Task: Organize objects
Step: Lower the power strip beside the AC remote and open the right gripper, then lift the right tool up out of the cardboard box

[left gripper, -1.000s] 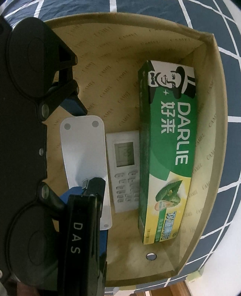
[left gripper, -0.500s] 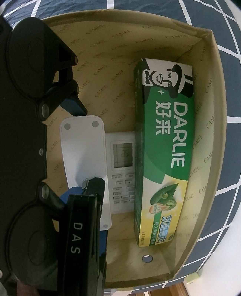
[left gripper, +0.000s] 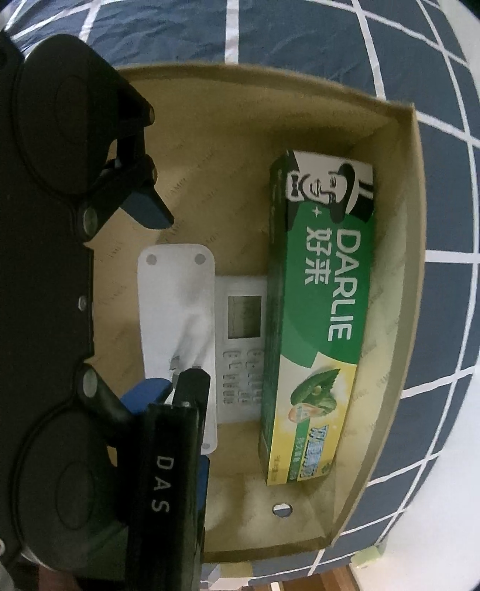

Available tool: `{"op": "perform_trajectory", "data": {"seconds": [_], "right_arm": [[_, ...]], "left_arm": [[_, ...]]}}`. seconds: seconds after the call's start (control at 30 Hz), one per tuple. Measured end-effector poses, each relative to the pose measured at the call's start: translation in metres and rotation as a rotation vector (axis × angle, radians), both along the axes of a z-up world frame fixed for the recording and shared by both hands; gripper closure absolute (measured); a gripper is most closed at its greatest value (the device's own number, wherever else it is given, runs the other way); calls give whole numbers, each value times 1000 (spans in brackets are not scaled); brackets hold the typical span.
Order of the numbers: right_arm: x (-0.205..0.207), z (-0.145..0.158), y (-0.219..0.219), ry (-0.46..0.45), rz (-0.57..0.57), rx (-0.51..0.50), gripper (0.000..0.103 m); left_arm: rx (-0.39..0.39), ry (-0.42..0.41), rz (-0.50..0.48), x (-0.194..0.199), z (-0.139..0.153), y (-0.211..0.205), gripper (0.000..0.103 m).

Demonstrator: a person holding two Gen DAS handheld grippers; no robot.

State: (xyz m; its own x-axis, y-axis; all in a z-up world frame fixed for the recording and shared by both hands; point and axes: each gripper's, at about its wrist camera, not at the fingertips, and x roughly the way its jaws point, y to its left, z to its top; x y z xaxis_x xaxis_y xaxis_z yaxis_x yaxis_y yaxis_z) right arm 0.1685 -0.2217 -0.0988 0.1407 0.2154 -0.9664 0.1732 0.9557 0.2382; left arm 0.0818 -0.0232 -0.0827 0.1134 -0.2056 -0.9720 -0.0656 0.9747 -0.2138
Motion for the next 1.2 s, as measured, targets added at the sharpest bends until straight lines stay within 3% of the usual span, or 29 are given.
{"op": "perform_trajectory", "data": {"seconds": [0.57,0.73,1.2], "right_arm": [[-53,74,-13,-160,21,-10,6],[-74,91,-23,-207,11,-20,0],[-139,129,-88,-271,-89,-86,0]], "left_arm": [[49,-125,20,-54,64,-28,5],[69,-163,-6,-70,78,-44,2],[85,-224,-132,-92,102,-117,0]]}}
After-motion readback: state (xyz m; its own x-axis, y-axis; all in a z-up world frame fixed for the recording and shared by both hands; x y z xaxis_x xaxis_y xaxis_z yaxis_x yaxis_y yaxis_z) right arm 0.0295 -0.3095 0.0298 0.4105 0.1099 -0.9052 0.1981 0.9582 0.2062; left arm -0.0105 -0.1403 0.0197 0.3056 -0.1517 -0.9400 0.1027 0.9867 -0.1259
